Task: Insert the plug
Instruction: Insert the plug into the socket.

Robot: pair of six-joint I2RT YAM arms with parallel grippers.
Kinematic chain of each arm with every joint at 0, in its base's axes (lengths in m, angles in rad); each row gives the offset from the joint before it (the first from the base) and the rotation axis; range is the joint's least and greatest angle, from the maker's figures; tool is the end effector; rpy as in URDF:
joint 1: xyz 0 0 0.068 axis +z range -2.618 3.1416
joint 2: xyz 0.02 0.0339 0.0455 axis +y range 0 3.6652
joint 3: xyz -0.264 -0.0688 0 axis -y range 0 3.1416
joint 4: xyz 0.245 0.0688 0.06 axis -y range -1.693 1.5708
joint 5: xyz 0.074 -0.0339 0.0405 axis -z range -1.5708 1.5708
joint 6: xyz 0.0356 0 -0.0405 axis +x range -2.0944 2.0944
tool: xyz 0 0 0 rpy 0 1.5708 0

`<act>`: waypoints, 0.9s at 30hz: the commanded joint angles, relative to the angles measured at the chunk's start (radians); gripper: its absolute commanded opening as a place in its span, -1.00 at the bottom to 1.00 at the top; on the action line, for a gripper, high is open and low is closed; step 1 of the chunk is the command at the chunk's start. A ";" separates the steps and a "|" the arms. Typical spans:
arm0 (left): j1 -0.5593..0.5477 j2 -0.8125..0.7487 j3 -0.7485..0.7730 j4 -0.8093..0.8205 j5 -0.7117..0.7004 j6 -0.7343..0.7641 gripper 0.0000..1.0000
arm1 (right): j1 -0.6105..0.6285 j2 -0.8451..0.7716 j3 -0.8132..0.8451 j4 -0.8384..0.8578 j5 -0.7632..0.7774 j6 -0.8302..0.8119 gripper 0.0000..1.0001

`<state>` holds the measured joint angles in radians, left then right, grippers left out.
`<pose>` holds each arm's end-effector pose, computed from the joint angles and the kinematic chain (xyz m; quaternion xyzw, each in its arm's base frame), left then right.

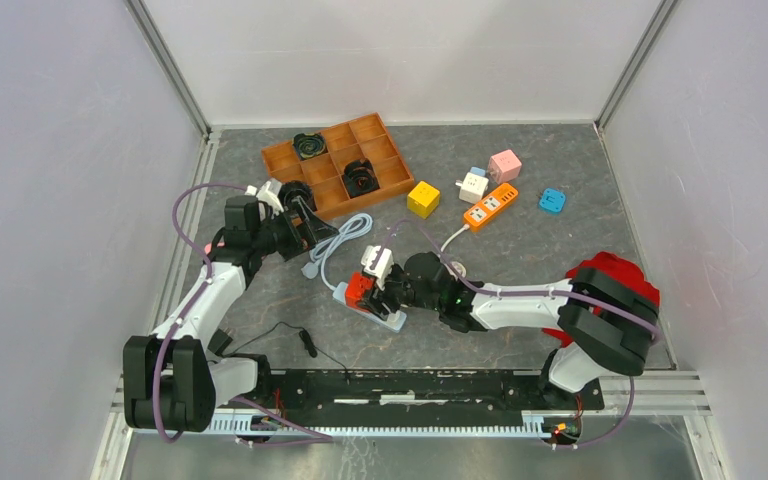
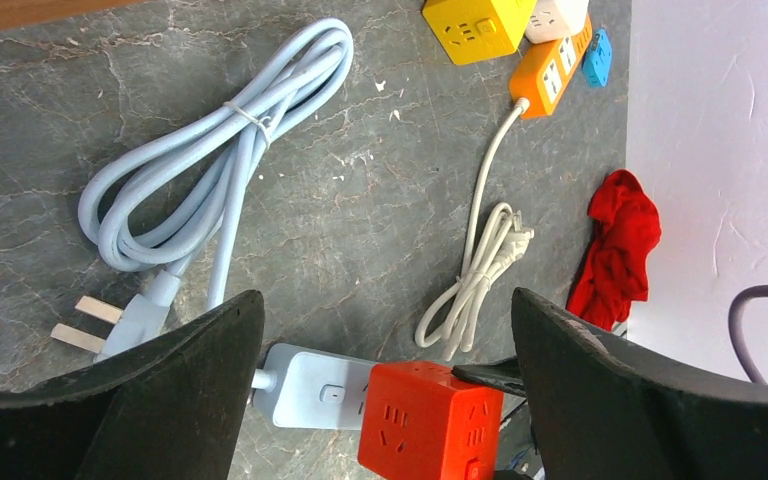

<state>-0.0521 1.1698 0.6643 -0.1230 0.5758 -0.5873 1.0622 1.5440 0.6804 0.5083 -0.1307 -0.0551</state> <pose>0.2430 -0.0321 0.2294 -0.1016 0.8580 -0.3770 0.3337 0.1519 0.2819 0.1921 -0.4658 0.6749 0.3219 0.4732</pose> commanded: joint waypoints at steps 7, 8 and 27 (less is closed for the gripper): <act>0.004 -0.002 -0.005 0.043 0.035 -0.029 0.94 | 0.002 0.025 -0.015 0.090 -0.003 -0.019 -0.36; 0.004 -0.002 -0.006 0.045 0.036 -0.029 0.94 | 0.002 0.029 -0.016 0.090 -0.002 -0.019 -0.36; 0.003 -0.007 -0.008 0.044 0.039 -0.036 0.91 | 0.001 0.042 -0.066 0.058 0.054 -0.015 -0.37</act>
<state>-0.0521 1.1698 0.6640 -0.1169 0.5865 -0.5888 1.0622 1.5845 0.6559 0.5926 -0.1219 -0.0566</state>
